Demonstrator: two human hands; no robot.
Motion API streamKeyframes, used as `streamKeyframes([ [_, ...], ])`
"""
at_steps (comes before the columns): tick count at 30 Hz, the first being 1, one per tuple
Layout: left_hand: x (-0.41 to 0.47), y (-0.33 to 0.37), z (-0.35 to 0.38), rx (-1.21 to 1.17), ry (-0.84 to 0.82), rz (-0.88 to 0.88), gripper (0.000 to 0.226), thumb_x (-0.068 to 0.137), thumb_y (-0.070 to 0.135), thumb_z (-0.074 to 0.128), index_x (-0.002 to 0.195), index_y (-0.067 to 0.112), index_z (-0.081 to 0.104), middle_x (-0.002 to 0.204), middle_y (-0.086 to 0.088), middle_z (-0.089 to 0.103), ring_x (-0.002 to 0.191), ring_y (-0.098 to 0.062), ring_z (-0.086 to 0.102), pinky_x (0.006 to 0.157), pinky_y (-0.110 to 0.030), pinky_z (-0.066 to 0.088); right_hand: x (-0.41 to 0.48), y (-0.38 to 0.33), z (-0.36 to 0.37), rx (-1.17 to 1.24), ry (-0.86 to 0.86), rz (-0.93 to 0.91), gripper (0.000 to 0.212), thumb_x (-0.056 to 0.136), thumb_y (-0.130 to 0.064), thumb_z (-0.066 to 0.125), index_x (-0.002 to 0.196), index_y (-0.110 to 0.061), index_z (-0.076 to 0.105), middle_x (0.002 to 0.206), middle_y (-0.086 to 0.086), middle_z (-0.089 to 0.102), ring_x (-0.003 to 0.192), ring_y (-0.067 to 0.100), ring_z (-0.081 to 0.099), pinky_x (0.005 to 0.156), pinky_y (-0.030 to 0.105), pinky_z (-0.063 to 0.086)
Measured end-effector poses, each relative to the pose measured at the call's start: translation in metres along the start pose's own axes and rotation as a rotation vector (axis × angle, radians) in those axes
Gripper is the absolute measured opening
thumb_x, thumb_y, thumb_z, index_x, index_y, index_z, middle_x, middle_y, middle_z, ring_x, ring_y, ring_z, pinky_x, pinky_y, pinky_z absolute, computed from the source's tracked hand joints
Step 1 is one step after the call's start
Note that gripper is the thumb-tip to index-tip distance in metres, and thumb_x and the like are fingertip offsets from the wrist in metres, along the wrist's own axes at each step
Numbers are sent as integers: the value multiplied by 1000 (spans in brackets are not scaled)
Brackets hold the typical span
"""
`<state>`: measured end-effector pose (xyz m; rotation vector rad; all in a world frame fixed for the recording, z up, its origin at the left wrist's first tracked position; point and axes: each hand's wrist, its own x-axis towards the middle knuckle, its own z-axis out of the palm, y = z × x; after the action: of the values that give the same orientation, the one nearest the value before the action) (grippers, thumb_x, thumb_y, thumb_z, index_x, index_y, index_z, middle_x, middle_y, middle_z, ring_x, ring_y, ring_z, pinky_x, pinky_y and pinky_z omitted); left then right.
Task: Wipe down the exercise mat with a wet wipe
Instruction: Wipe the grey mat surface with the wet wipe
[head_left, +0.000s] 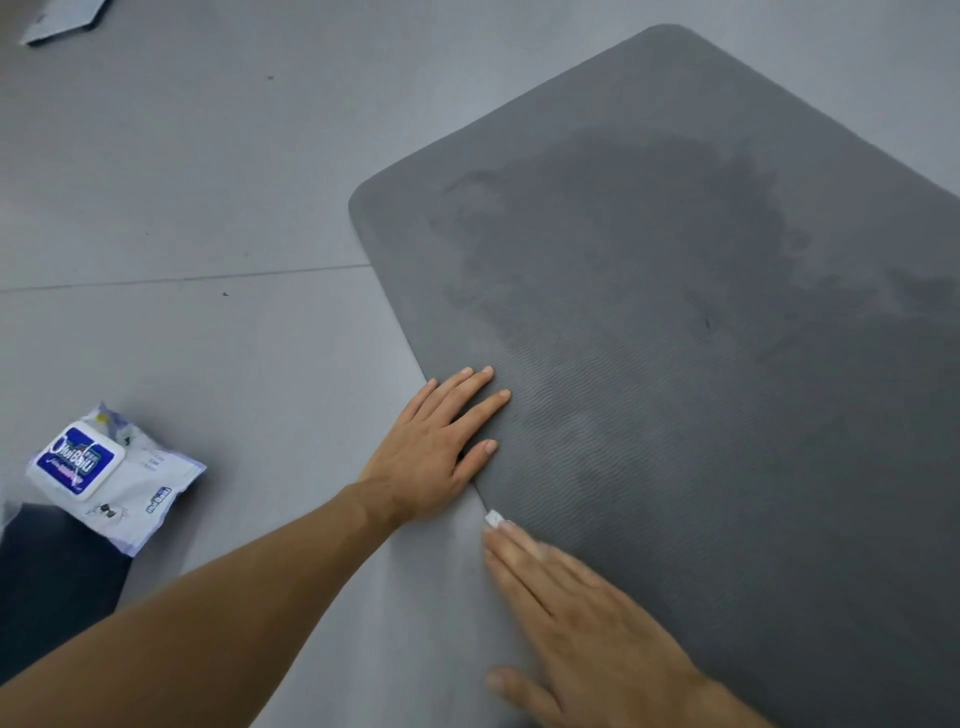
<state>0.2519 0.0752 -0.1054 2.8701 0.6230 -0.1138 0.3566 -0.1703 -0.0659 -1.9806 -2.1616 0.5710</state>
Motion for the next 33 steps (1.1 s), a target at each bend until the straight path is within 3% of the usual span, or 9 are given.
streamKeyframes([
  [4,1,5,-1,16,-10,-14,58,108,50,24,163,33,22,172,8,10,158,-10,0,129,-39,4,-21,35,-15,30,95,144,90,99,-69,36,162,-7,20,171,2,15,158,16,12,120,34,23],
  [8,4,14,0,34,-36,-21,59,108,53,16,164,35,13,172,12,3,157,-7,-10,129,-38,1,-32,75,-25,4,113,370,90,99,-74,12,163,-15,-10,171,-5,-15,157,10,-15,126,33,7],
  [10,12,22,-1,49,-54,9,60,107,54,14,164,36,10,172,12,0,157,-7,-12,129,-37,-1,-37,76,-19,20,65,348,89,100,-74,12,163,-14,-8,171,-5,-16,157,11,-15,126,33,9],
  [13,27,36,-1,66,-77,51,60,107,55,14,164,36,9,172,12,-2,157,-8,-12,129,-37,-1,-47,63,-4,-2,11,209,85,102,-70,31,162,-10,23,173,4,5,159,19,6,121,37,19],
  [15,37,45,-1,71,-81,77,60,107,54,14,164,36,9,172,12,-3,157,-8,-12,129,-38,-1,-50,64,2,-35,19,203,80,101,-71,33,159,-17,35,171,9,13,158,24,13,119,39,21],
  [18,55,59,-1,70,-74,121,61,106,55,16,164,36,9,171,14,-3,157,-7,-12,129,-37,-2,-49,80,-1,-23,42,318,78,100,-76,26,162,-28,26,172,7,10,159,24,7,121,39,13],
  [22,82,80,1,62,-87,195,62,106,58,16,163,38,7,171,15,-6,156,-5,-14,128,-36,-3,-47,106,-3,-33,48,377,82,100,-76,24,161,-22,31,172,2,13,158,18,8,123,43,11],
  [27,118,100,6,64,-79,203,64,104,60,13,163,39,7,171,16,-7,155,-4,-16,128,-34,-4,-47,178,-21,-36,160,606,86,96,-80,2,164,-26,-2,171,-3,-17,155,11,-21,128,42,-2],
  [33,155,116,8,28,-45,192,64,104,61,13,163,38,8,171,16,-6,155,-3,-15,128,-35,-4,-48,255,-48,-47,230,799,90,91,-81,-8,164,-28,-6,172,-2,-14,156,11,-19,128,40,-5],
])
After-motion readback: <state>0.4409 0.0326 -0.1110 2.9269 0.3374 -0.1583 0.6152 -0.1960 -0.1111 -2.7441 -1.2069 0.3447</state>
